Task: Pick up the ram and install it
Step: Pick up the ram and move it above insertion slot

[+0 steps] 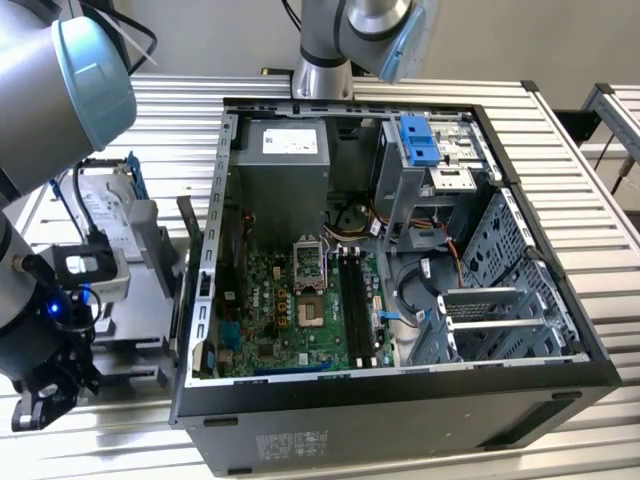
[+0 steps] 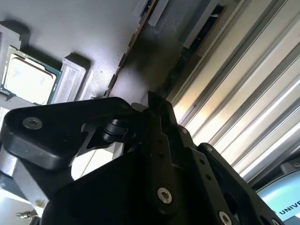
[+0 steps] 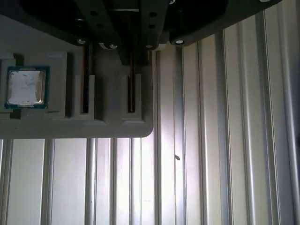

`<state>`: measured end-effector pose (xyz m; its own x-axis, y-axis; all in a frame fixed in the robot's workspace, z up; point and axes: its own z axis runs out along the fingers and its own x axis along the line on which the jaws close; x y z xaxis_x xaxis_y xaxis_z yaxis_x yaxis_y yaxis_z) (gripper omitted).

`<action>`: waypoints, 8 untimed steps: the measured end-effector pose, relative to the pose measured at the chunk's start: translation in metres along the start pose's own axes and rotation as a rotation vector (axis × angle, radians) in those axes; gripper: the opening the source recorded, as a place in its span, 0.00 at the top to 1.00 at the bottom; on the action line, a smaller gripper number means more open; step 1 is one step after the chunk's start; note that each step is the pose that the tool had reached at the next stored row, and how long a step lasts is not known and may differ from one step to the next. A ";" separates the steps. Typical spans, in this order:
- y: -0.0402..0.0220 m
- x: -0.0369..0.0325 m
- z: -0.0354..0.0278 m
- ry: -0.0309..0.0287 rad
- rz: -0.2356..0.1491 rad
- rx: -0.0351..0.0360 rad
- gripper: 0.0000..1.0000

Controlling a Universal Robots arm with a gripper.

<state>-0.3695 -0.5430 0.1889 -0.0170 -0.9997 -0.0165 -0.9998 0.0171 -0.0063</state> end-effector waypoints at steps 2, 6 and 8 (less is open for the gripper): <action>-0.0001 -0.0034 0.0001 0.0000 0.000 0.0000 0.00; -0.0001 -0.0085 0.0005 -0.0002 0.002 0.0001 0.00; -0.0001 -0.0084 0.0004 0.0000 0.002 0.0000 0.00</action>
<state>-0.3693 -0.5346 0.1886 -0.0187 -0.9997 -0.0165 -0.9998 0.0188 -0.0062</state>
